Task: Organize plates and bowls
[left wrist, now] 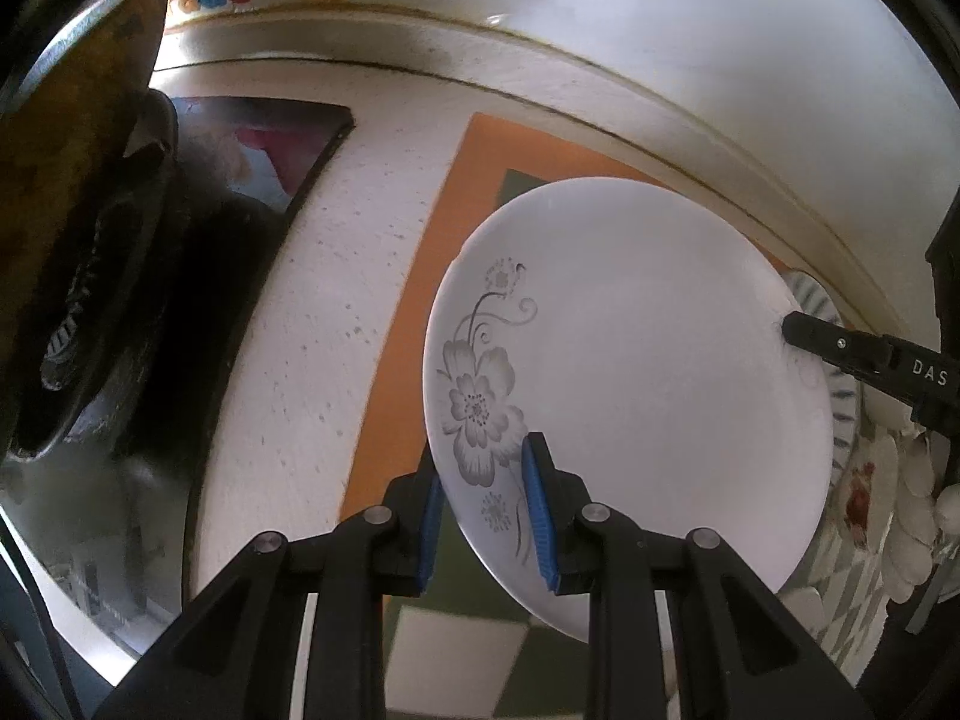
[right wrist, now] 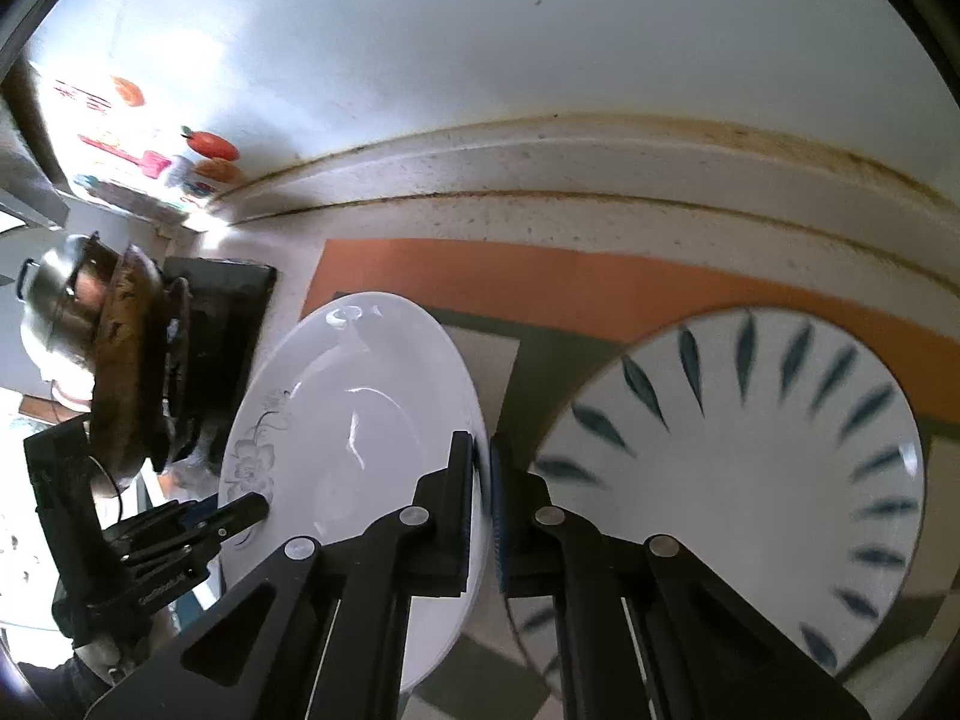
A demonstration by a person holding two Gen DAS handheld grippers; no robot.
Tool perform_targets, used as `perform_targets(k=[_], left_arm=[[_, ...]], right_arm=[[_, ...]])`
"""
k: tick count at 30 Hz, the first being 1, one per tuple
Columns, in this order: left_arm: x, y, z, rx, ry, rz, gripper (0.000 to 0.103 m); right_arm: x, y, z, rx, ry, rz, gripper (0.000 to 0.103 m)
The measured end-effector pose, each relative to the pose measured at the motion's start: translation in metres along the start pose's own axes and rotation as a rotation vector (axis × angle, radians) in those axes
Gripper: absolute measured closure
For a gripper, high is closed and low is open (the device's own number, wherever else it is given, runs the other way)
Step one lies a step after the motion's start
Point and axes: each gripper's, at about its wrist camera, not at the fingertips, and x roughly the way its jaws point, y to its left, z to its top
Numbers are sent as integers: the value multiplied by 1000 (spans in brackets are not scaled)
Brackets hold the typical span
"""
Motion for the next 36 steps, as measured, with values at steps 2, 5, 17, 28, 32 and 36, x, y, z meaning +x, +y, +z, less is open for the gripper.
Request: perform_targets(k=[2,5,17,28,32,36], left_arm=[[-12,-7,-7,11,-7,-9,80],[-31,-21,-21,30,-27,-7,80],[-71,-74,-91,82,-49,-59,80],[-54,-118,-154,213,15,-78,80],[-36,-119,-167,217,63,-79,80],[-24,-122,-175,233,88,-53,80]], right_arm=[[-15,-1,-12,2,-24,2,96],[-44,-4,-35,13,-59,12,96],[-150,-38,-149,77,-163,61,97],[-179,-88,-255,183,-182,44,97],[-172,-102,-288,219,-166,47,97],[-158,-111,-307,236,-134,42,97]])
